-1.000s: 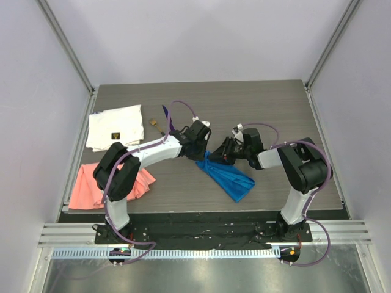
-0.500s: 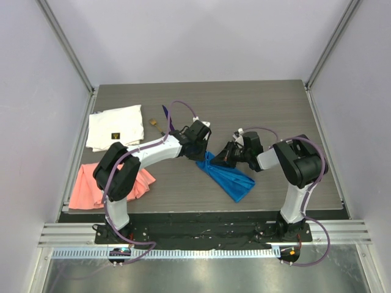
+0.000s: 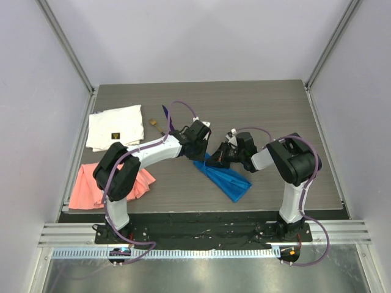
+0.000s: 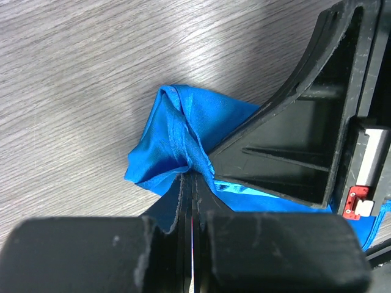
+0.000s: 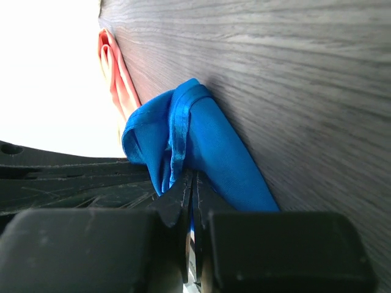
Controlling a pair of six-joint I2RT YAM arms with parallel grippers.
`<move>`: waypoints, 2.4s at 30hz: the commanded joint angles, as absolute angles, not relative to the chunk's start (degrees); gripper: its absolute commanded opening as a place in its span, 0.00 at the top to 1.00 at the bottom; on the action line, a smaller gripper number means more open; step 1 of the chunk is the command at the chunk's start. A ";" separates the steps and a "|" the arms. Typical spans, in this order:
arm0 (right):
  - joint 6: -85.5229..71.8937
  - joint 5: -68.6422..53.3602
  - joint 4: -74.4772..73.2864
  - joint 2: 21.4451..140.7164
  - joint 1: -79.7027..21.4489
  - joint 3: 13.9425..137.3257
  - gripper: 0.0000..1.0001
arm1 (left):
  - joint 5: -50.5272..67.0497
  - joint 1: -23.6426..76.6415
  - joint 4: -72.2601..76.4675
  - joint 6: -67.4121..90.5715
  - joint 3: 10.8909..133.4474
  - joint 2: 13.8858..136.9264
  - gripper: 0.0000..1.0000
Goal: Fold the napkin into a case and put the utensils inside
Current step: Grasp the top corner of the smaller rectangle folded napkin from the folded napkin.
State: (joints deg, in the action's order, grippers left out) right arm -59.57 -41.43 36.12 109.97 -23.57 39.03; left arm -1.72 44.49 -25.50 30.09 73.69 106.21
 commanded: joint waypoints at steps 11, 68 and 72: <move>-63.46 -38.85 43.41 113.90 -26.72 42.89 0.92 | -2.28 44.47 -24.61 30.41 74.79 106.08 1.00; -59.33 -43.50 38.14 115.84 -27.42 49.92 0.91 | 13.78 30.68 -7.93 31.82 56.96 97.64 0.65; -58.98 -44.12 38.32 116.63 -27.42 50.54 0.91 | 13.10 30.41 -5.98 31.03 56.87 98.79 0.64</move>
State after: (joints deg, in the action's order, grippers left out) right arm -60.31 -42.74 37.58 117.30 -27.53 48.38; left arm 10.81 31.14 -11.79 33.15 56.84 98.21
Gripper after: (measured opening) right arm 0.094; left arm 0.354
